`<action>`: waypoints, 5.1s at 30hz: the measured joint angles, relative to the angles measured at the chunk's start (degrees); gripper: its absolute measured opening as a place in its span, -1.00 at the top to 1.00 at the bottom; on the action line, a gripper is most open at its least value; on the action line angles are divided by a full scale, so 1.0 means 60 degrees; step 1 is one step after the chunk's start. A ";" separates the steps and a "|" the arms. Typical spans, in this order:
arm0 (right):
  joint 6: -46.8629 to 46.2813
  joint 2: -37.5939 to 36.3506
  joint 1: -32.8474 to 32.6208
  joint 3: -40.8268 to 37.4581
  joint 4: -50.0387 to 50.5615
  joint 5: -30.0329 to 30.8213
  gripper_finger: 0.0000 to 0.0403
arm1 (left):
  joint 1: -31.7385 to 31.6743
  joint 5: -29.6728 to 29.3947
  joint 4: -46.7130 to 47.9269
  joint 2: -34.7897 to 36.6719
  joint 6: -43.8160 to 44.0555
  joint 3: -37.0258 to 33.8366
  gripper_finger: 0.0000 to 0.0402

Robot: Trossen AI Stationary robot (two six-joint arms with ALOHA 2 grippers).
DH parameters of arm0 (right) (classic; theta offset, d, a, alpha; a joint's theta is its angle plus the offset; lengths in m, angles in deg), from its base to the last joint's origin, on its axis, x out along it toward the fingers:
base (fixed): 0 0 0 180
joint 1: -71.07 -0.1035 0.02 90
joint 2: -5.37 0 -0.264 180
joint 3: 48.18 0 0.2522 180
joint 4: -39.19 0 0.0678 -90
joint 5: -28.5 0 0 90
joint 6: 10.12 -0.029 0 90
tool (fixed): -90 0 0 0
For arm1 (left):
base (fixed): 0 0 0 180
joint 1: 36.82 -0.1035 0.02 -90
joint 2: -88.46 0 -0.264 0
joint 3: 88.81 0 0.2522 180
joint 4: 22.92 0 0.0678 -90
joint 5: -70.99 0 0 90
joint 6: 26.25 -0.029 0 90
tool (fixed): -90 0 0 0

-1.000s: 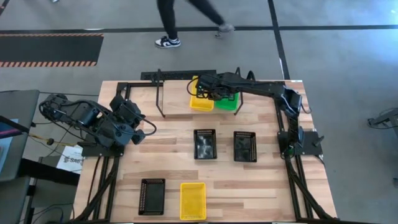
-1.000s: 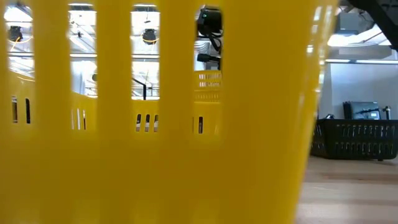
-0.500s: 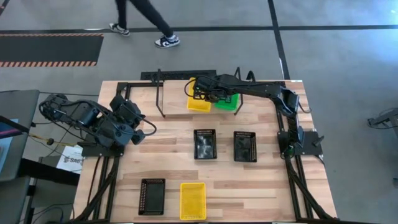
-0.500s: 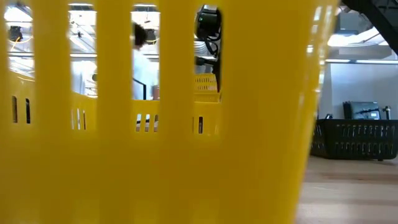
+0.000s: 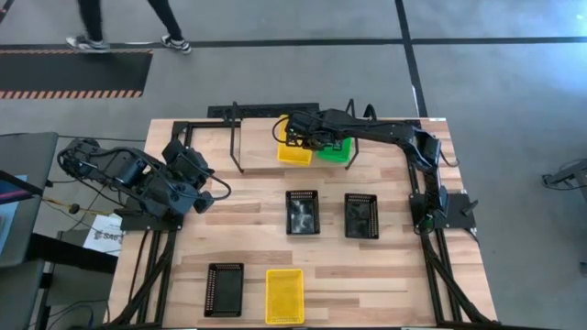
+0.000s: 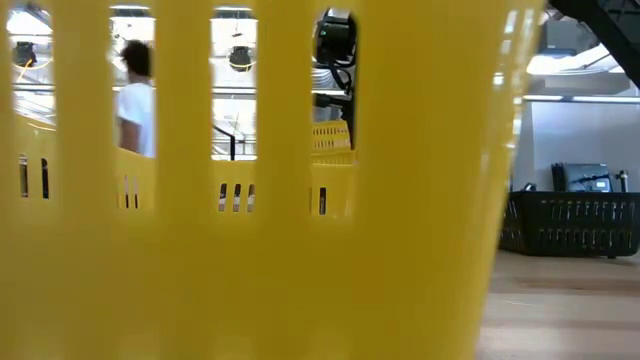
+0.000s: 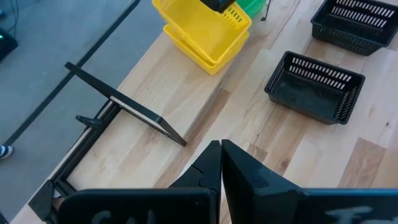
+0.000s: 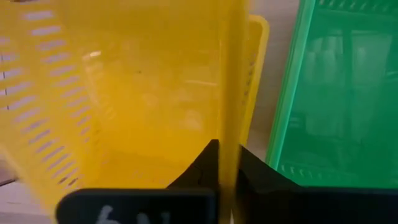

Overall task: Stack baskets on shelf by color
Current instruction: Stack the right yellow bin on the yellow bin on the shelf

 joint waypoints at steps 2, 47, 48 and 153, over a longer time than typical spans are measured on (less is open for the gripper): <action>0.0002 -0.0001 -0.0007 0.0000 -0.0012 -0.0004 0.72 | 0.0002 0.0000 0.0000 0.0002 0.0000 0.0003 1.00; 0.1934 0.0014 -0.2189 0.0922 -0.0120 -0.1041 0.89 | 0.0000 -0.0157 0.0003 0.0000 0.0038 0.0001 1.00; 0.1851 0.0007 -0.2186 0.0847 -0.0314 -0.1038 0.87 | -0.0001 -0.0160 0.0002 -0.0001 0.0058 0.0000 1.00; 0.6115 0.0004 -0.1933 -0.1936 -0.2725 0.1042 1.00 | 0.0002 -0.0164 0.0000 -0.0001 0.0667 0.0000 1.00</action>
